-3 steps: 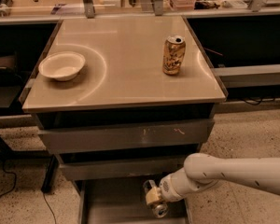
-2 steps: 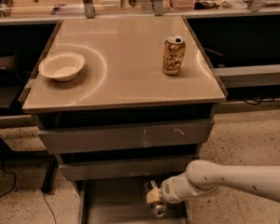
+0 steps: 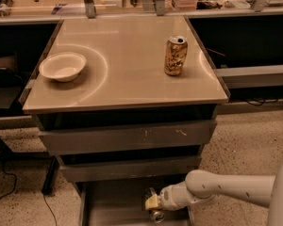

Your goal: Place redbull can into bottom drawer

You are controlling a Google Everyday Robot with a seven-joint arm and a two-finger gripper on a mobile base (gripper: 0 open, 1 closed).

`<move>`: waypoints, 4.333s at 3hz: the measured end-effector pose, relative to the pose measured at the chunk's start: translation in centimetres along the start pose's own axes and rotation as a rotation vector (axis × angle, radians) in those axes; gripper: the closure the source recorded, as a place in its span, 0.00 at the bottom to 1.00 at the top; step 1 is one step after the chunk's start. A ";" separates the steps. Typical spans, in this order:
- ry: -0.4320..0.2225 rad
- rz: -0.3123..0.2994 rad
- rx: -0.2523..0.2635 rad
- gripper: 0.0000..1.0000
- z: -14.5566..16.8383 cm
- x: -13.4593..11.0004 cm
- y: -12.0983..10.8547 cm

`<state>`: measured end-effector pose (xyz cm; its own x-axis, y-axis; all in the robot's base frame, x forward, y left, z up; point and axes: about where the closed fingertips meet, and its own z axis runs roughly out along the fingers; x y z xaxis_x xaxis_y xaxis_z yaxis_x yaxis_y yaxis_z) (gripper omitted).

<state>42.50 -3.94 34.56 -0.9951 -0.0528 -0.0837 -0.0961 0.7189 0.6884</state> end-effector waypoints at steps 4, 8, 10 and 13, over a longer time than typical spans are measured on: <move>-0.013 0.097 -0.122 1.00 11.4 -1.2 -3.8; -0.060 0.239 -0.087 1.00 19.5 -1.5 -9.6; -0.046 0.271 -0.076 0.82 20.8 -1.2 -10.6; -0.045 0.271 -0.076 0.13 20.8 -1.2 -10.6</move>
Offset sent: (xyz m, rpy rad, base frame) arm 0.0282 0.0628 -0.1160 0.1692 0.0408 -0.0995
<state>45.24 2.97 12.36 -0.9828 0.1665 0.0797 0.1700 0.6482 0.7422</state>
